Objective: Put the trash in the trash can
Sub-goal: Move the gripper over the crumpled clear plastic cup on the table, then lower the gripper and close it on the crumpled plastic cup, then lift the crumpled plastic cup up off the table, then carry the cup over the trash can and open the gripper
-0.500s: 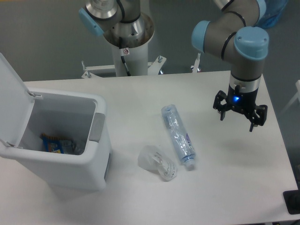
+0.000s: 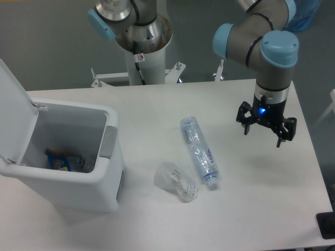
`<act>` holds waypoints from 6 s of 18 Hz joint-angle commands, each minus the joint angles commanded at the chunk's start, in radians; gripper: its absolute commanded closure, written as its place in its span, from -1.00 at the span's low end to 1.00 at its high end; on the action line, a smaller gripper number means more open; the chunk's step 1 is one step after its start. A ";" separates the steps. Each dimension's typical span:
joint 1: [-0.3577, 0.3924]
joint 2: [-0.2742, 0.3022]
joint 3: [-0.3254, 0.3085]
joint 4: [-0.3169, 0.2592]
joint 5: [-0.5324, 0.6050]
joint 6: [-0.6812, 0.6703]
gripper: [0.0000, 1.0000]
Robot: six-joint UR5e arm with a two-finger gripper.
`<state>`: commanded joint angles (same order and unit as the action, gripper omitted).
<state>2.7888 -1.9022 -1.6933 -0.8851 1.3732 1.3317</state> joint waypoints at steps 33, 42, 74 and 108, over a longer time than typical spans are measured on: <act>-0.384 -0.192 0.030 0.029 0.159 -0.772 -1.00; -0.390 -0.221 0.080 0.034 0.158 -0.793 1.00; -0.221 -0.025 0.271 0.025 -0.318 -0.850 1.00; -0.523 0.344 -0.052 0.026 -0.456 -0.882 -1.00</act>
<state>2.2657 -1.5585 -1.7457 -0.8590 0.9173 0.4494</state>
